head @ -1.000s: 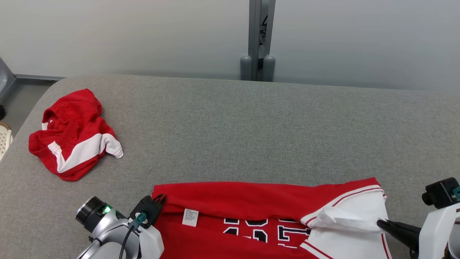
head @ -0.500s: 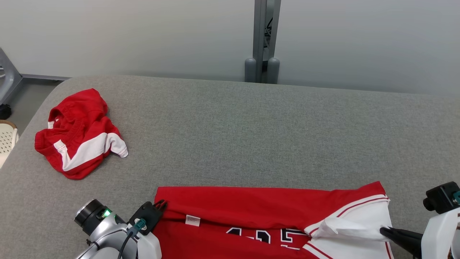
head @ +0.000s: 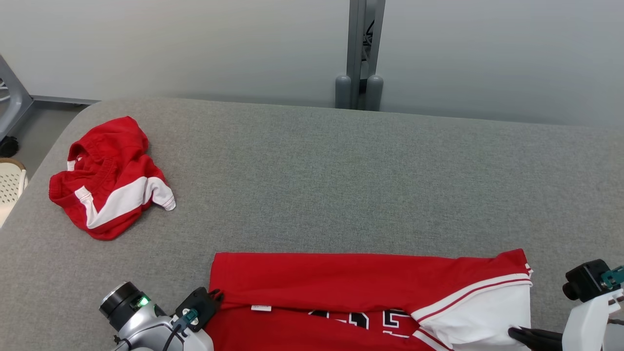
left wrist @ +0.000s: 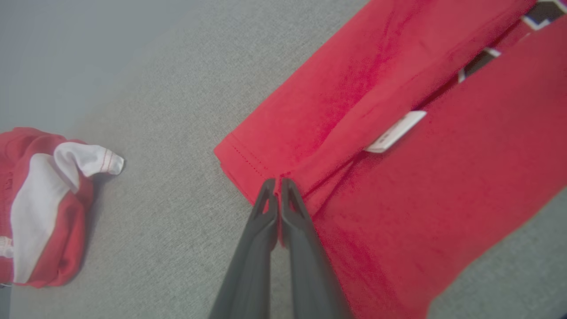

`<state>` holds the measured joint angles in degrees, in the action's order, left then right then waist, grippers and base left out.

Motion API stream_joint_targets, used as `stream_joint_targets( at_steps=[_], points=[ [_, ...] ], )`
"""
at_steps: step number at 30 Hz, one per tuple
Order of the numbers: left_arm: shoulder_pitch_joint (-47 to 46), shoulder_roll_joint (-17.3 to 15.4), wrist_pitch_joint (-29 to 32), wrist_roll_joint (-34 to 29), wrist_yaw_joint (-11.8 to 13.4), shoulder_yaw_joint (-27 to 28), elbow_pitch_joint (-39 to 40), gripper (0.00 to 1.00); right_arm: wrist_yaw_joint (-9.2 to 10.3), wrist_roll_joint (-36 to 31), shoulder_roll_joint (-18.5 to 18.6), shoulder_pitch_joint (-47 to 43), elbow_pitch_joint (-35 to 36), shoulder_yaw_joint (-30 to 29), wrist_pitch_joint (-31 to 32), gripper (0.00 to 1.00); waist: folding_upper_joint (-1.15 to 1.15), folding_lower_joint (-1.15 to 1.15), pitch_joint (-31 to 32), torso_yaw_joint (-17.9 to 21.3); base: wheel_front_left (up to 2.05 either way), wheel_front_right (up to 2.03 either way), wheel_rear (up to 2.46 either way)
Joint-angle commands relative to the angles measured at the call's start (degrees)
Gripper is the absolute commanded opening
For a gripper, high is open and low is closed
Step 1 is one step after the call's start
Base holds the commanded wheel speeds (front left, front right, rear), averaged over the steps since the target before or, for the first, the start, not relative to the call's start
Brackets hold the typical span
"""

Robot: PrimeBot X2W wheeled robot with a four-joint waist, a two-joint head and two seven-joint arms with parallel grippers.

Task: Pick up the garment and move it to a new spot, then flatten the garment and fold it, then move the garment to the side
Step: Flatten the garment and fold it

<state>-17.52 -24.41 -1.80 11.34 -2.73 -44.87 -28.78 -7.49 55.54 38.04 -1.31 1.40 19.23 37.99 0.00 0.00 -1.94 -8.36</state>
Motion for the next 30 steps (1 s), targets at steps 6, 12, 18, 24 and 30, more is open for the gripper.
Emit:
stream_joint_targets(
  at_steps=[6,12,18,24,30],
  points=[
    [-0.5,0.2,-0.9,0.3,0.6,0.1,-2.9,1.00,-0.01,-0.1,-1.1,-0.9,-0.9,-1.8,1.5,1.00,0.00,0.00,-0.5,0.1,0.00,0.00,0.00],
    [-0.9,0.7,-1.6,0.8,0.6,-0.2,-4.7,1.00,-0.02,0.6,-1.1,-2.7,-1.7,-4.5,4.9,1.00,0.00,0.00,-0.4,-0.1,0.00,0.00,0.00],
    [-2.3,0.1,-3.6,2.4,3.1,2.5,-3.5,1.00,-0.02,-3.3,-2.5,-0.7,-0.9,-8.8,-0.2,1.00,0.00,0.00,0.0,0.0,0.00,0.00,0.00],
    [-3.1,0.5,-5.6,5.3,7.4,7.0,0.1,1.00,-0.02,-7.9,-5.0,2.0,-0.8,-8.8,-10.2,1.00,0.00,0.00,0.8,0.5,0.00,0.00,0.00],
    [-3.1,1.7,-8.6,7.4,12.3,10.9,2.6,1.00,-0.02,-14.1,-7.2,4.9,-3.9,-8.4,-24.9,1.00,0.00,0.00,1.7,1.5,0.00,0.00,0.00]
  ],
)
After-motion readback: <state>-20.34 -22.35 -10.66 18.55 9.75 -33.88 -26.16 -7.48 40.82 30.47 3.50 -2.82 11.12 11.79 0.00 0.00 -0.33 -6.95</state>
